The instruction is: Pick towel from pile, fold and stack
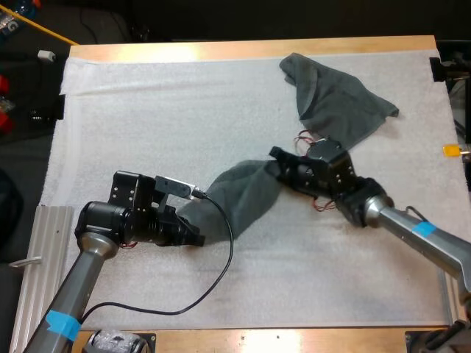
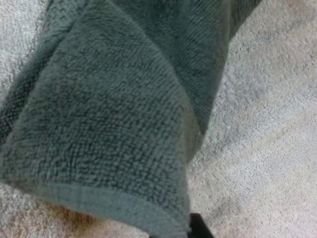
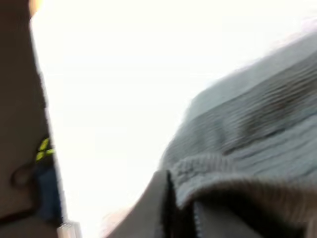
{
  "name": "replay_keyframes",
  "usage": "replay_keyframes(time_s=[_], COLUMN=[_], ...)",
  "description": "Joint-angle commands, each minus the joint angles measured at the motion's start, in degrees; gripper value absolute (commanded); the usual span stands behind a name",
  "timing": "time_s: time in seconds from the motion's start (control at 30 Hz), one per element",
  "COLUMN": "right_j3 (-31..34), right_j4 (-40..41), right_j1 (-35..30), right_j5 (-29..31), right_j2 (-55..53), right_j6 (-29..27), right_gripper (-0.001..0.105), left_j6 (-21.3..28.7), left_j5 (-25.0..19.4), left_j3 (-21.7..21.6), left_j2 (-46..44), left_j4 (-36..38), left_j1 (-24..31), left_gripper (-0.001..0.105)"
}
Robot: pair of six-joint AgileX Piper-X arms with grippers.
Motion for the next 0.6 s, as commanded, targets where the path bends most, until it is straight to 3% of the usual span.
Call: replay_keyframes(time_s=[0.0,0.03,0.07,0.13,0.17,0.27,0.33,0.4,0.57], right_j3=[-0.14,-0.14,-0.14,-0.14,-0.14,-0.14,-0.14,-0.14,-0.14], right_j4=[2.30,3.82,4.27,4.20,3.98,4.40,4.79,6.34,15.48], right_j1=[-0.88,-1.29,-1.63,-1.69,-1.68,-1.68,-1.40,-1.32,-1.14], right_j5=[-0.60,-0.62,-0.92,-3.96,-5.25,-9.93,-13.12,-14.18,-14.51], right_j2=[0.28,0.26,0.26,0.26,0.26,0.26,0.26,0.26,0.26], right_j6=[-0.80,-2.54,-4.28,-9.84,-10.66,-11.27,-11.27,-11.41,-17.48], right_gripper=[0.025,0.041,0.048,0.077,0.080,0.072,0.059,0.053,0.049], left_j6=[0.05,0.05,0.05,0.05,0.05,0.05,0.05,0.05,0.05], left_j5=[0.42,0.42,0.42,0.42,0.42,0.42,0.42,0.42,1.37], left_j3=[0.01,0.01,0.01,0.01,0.01,0.01,0.01,0.01,0.01], left_j2=[-0.10,-0.10,-0.10,-0.10,-0.10,-0.10,-0.10,-0.10,-0.10], left_j4=[0.25,0.25,0.25,0.25,0.25,0.25,0.25,0.25,0.25], left_j1=[0.06,0.06,0.06,0.06,0.06,0.06,0.06,0.06,0.06], left_gripper=[0.000,0.000,0.000,0.000,0.000,0.000,0.000,0.000,0.000])
